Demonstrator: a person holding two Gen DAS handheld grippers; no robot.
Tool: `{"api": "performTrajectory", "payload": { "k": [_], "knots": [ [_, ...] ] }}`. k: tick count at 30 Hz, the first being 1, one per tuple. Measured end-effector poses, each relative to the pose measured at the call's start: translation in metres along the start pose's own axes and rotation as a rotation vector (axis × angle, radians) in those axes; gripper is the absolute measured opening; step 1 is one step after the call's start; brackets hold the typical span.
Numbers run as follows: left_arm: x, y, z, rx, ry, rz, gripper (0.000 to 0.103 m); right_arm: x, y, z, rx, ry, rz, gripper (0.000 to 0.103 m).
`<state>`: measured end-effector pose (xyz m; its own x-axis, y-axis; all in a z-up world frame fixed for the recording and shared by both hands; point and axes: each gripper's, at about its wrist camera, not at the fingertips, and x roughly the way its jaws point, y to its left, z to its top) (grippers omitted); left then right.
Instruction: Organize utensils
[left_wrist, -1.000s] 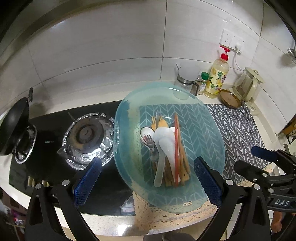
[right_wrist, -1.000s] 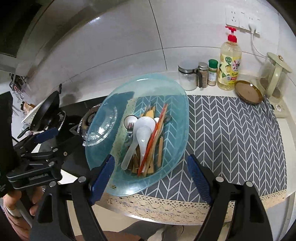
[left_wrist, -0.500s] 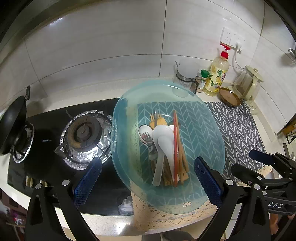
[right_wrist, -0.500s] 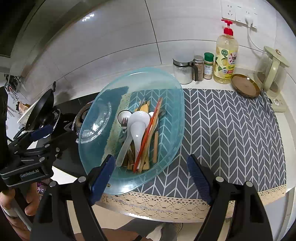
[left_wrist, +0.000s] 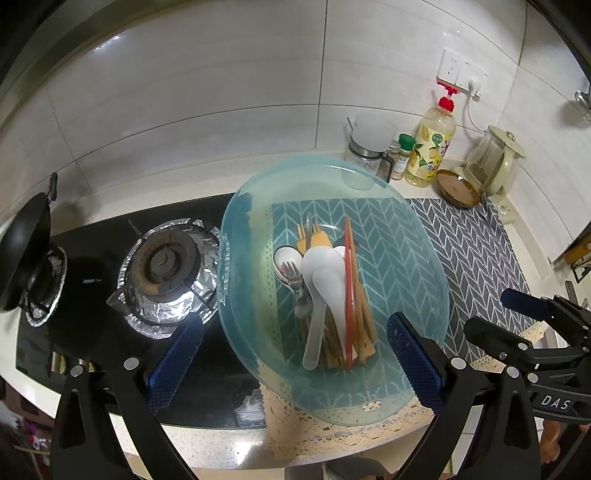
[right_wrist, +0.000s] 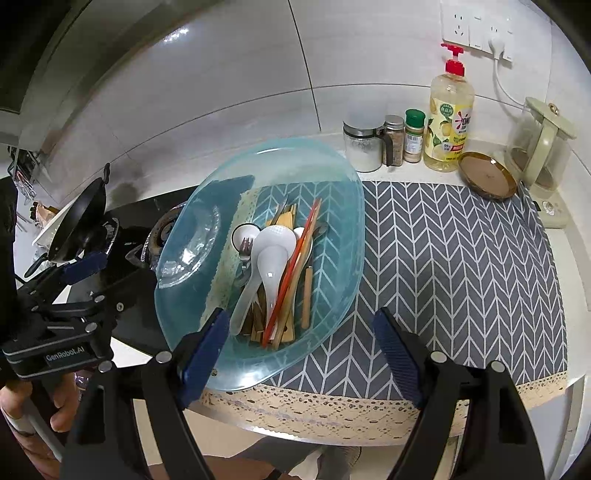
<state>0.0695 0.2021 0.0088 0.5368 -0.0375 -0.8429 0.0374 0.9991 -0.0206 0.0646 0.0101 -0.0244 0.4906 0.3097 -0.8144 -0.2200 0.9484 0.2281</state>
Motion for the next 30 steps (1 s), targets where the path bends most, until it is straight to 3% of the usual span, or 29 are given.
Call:
{"api": "performTrajectory", "payload": {
  "k": [30],
  "knots": [
    [0.0064,-0.0003,0.0024,0.013,0.015,0.003,0.099,0.0006,0.0005,0.0036,-0.015,-0.006,-0.025,0.078]
  ]
}}
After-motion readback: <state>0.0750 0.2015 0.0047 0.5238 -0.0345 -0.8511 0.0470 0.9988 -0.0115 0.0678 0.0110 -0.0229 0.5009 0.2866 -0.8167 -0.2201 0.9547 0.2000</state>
